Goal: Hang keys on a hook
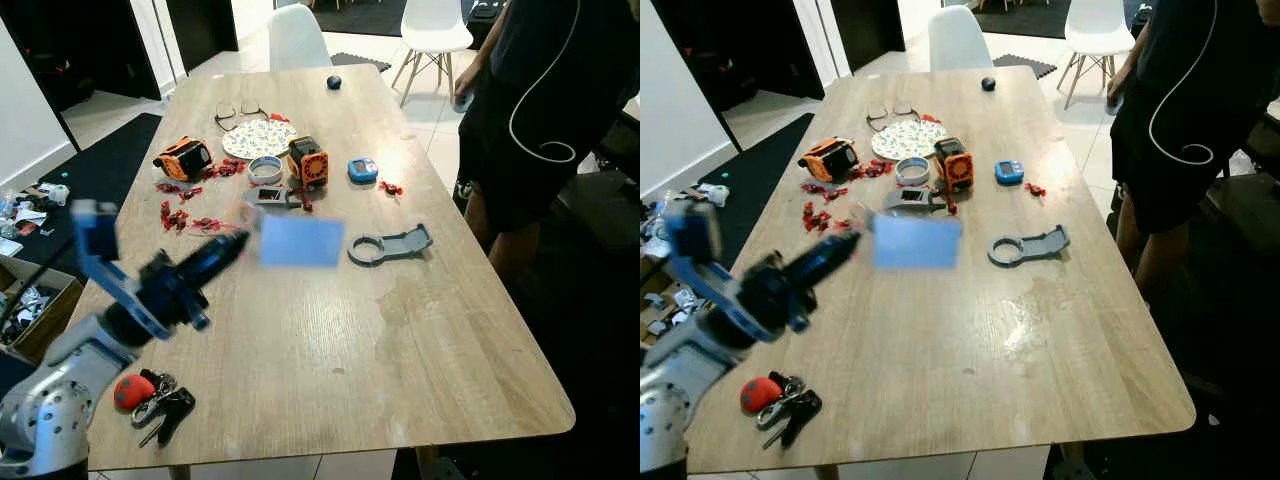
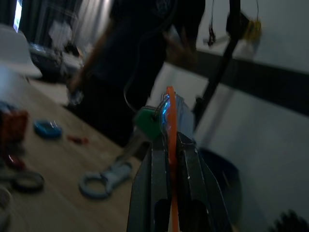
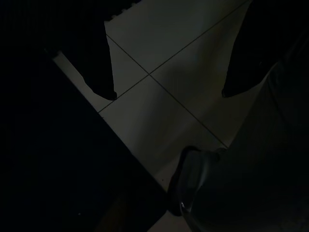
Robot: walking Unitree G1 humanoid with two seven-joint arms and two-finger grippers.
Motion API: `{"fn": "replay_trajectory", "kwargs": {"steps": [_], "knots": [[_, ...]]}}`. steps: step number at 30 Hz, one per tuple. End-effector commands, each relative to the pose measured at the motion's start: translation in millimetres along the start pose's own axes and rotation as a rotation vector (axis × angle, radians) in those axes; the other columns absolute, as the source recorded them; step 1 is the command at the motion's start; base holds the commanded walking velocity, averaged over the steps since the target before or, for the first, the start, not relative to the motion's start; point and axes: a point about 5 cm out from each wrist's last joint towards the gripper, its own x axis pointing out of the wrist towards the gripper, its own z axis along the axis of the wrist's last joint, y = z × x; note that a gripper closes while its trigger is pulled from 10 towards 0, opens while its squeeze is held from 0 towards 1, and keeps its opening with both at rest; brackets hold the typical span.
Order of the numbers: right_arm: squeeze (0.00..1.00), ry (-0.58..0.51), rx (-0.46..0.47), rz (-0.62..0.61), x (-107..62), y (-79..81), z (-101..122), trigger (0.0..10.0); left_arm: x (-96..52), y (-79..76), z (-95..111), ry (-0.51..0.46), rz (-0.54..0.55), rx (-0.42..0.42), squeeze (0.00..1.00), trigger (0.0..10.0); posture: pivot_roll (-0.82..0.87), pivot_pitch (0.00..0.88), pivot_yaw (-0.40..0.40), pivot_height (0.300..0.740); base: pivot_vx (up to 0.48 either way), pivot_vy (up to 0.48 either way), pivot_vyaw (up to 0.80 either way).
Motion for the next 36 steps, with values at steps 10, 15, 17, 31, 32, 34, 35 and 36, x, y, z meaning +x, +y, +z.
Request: {"fn": "replay_trajectory", "kwargs": {"steps": [10, 15, 17, 31, 32, 34, 35, 36], "knots": [[0.0, -0.015, -0.001, 0.025, 0.4, 2.6, 4, 10.0, -44.8, 5.5, 19, -0.195, 0.015, -0.027, 0.0, 10.0, -0.02, 0.034, 0.038, 0.74, 0.0, 0.0, 0.0], [0.0, -0.01, -0.007, 0.019, 0.3, 1.3, 3, 10.0, -50.8, 7.1, 18, -0.217, 0.037, -0.044, 0.0, 10.0, -0.02, 0.034, 0.037, 0.74, 0.0, 0.0, 0.0], [0.0, -0.009, -0.009, 0.018, 0.3, 1.3, 3, 10.0, -51.5, 7.5, 16, -0.207, 0.041, -0.046, 0.0, 10.0, -0.02, 0.034, 0.037, 0.74, 0.0, 0.0, 0.0], [0.0, -0.006, -0.017, 0.012, 0.3, 0.5, 3, 10.0, -55.2, 8.6, -8, -0.112, 0.046, -0.071, 0.0, 10.0, -0.02, 0.022, 0.034, 0.74, -0.311, 0.0, 0.0], [0.0, -0.004, -0.019, 0.011, 0.2, 0.2, 3, 10.0, -58.2, 10.1, -10, -0.107, 0.058, -0.075, 0.0, 10.0, -0.02, 0.022, 0.034, 0.74, -0.405, 0.0, 0.0], [0.0, -0.004, -0.02, 0.011, 0.2, 0.1, 3, 10.0, -59.2, 10.4, -11, -0.106, 0.061, -0.076, 0.0, 10.0, -0.02, 0.024, 0.035, 0.74, -0.405, 0.0, 0.0], [0.0, -0.004, -0.02, 0.011, 0.2, 0.1, 3, 10.0, -59.2, 10.4, -11, -0.106, 0.061, -0.076, 0.0, 10.0, -0.02, 0.024, 0.035, 0.74, -0.405, 0.0, 0.0], [0.0, -0.003, -0.02, 0.011, 0.2, 0.0, 3, 10.0, -60.0, 11.0, -13, -0.101, 0.067, -0.077, 0.0, 10.0, -0.02, 0.025, 0.036, 0.74, -0.401, 0.0, 0.0]]}}
